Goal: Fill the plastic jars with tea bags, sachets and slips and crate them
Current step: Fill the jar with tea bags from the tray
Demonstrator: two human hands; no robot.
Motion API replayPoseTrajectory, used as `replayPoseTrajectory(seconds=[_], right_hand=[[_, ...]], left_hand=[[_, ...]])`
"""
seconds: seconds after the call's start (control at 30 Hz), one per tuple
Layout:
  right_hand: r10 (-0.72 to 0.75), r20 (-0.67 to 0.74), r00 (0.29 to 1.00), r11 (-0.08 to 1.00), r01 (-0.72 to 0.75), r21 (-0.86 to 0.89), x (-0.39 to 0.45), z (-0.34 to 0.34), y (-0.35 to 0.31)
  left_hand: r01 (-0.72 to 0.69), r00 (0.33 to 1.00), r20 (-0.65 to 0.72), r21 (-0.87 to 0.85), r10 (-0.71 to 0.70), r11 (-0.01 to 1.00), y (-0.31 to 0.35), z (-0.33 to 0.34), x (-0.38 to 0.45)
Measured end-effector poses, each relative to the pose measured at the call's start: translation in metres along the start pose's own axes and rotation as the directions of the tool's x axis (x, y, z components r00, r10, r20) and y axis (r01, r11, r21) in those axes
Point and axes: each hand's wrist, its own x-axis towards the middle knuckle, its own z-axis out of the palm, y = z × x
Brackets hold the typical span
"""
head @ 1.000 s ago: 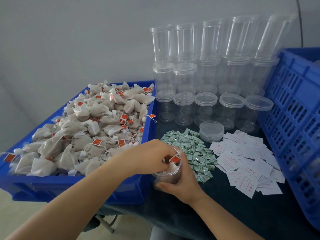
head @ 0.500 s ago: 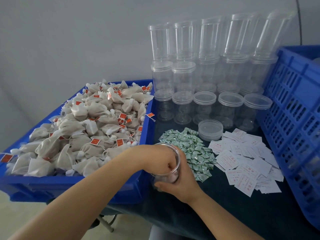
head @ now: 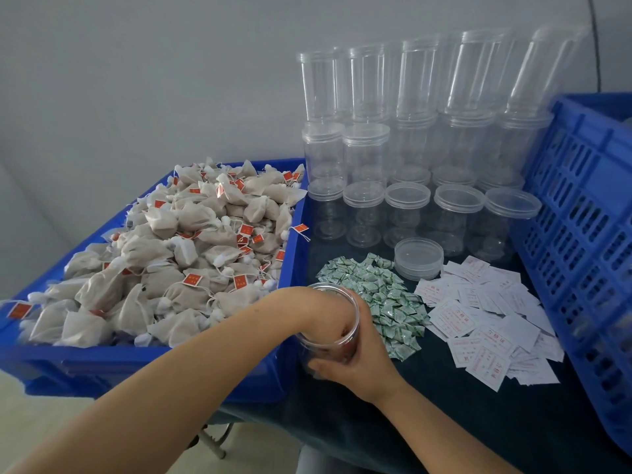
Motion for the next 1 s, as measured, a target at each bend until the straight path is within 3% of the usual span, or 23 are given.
replayPoseTrajectory(seconds=[0.2,0.37,0.5,0.57,0.67,0.73,0.8,0.87,1.0], right_hand=[[-0.001,0.026,1.0,1.0,0.0,0.031,0.0,-0.001,0.0],[0.0,0.024,1.0,1.0,0.0,0.014,0.0,-0.002,0.0],[0.022,0.018,1.0,1.0,-0.022,-0.012,-0.002,-0.003,0.0],[0.03,0.019,0.999,0.999,-0.03,-0.017,-0.002,-0.003,0.0],[0.047,0.024,0.999,0.999,-0.047,-0.021,-0.002,-0.003,0.001],[0.061,0.021,0.998,0.998,-0.06,-0.033,-0.002,-0.003,0.002],[0.069,0.021,0.997,0.997,-0.068,-0.042,-0.003,-0.003,0.003],[0.077,0.025,0.997,0.996,-0.075,-0.043,-0.003,-0.002,0.004],[0.089,0.022,0.996,0.995,-0.088,-0.056,-0.003,-0.002,0.001]], left_hand=[[-0.065,0.996,0.058,-0.044,0.067,0.997,-0.006,-0.016,-0.01],[-0.054,0.997,-0.059,-0.284,0.039,0.957,-0.028,-0.035,-0.028],[-0.083,0.966,-0.256,-0.442,-0.037,0.893,-0.058,-0.047,-0.039],[-0.061,0.907,-0.398,-0.452,-0.14,0.89,-0.076,-0.052,-0.038],[0.064,0.72,-0.602,-0.44,-0.347,0.896,-0.106,-0.052,-0.025],[0.143,0.596,-0.665,-0.464,-0.45,0.874,-0.123,-0.049,-0.011],[0.21,0.524,-0.692,-0.46,-0.496,0.863,-0.134,-0.045,0.003],[0.255,0.496,-0.696,-0.454,-0.519,0.854,-0.144,-0.042,0.016],[0.328,0.523,-0.649,-0.444,-0.551,0.834,-0.162,-0.031,0.038]])
